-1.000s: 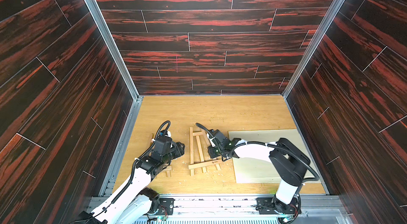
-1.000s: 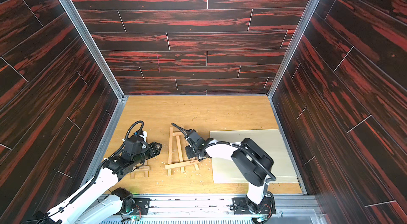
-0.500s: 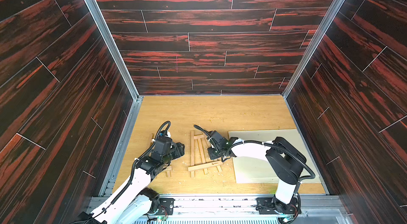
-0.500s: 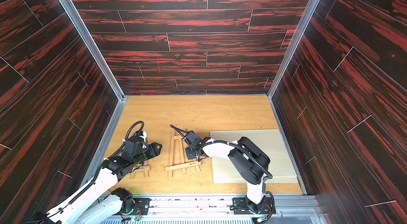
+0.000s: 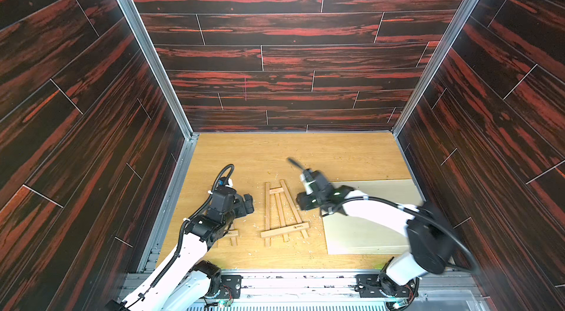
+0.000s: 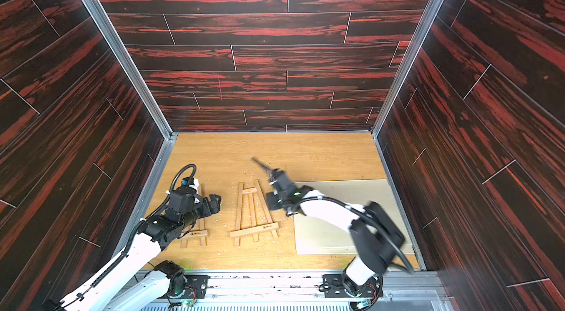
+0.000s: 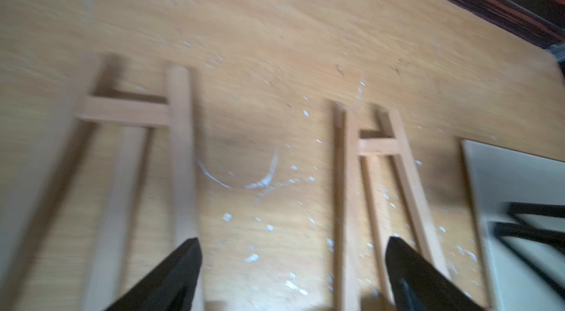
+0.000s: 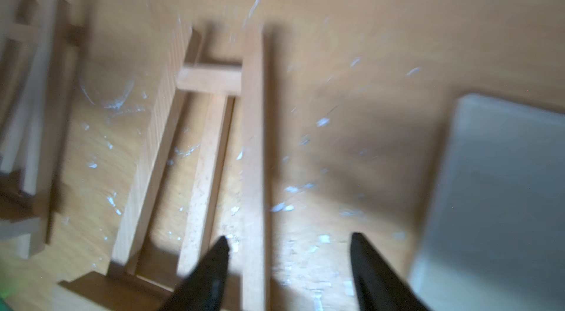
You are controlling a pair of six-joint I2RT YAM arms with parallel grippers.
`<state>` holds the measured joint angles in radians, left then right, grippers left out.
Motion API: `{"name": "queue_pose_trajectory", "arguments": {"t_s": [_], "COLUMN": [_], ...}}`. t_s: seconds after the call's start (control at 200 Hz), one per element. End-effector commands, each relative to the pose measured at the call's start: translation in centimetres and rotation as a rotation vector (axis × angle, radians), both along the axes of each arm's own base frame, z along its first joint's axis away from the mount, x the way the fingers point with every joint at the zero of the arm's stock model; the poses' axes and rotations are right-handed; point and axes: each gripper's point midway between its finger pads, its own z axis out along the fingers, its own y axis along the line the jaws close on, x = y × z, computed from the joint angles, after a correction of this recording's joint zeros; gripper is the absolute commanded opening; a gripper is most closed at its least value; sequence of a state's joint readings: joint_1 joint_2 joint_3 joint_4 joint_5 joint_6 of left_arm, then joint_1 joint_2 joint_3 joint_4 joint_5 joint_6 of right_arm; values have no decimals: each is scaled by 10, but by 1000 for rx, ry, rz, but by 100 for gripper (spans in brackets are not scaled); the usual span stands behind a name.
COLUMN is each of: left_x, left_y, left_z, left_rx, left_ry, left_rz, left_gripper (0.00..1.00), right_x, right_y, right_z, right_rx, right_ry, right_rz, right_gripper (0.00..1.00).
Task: Disassemble the easel
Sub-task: Place the easel at the center of the board, then reset both arms
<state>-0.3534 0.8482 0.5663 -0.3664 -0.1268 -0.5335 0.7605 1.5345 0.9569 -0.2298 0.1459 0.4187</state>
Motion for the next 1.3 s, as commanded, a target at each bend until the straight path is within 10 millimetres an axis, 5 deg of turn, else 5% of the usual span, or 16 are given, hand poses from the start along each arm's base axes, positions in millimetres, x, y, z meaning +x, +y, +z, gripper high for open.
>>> {"name": "queue_pose_trajectory", "arguments": {"t_s": [0.0,0.23,0.516,0.636,0.887,1.297], "left_x": [10,28,44,54,83,115], "left_y": [20,48,93,107,123,126], "left_z": [18,25,22,17,-3,-26], "left_rx": [115,272,357,372,410,368], "left_ry": [-71,-124,-252,-313,-333,-393], "left_rz": [21,64,192,245,281,256], "left_gripper": [100,100,100,100,100,100], "right_x": [11,41,79,88,85,81], "right_y": [-23,-96,-212,-244,-272,-273], "right_z": [21,34,38,38,36,30], "right_rx": [61,91,80,16,-80,-57], "right_ry": [-64,-194,-364,-494,-801,-863], "right_rz": [15,-42,-335,-423,-470,-477], "right_gripper": [76,95,99,99,99,99]}}
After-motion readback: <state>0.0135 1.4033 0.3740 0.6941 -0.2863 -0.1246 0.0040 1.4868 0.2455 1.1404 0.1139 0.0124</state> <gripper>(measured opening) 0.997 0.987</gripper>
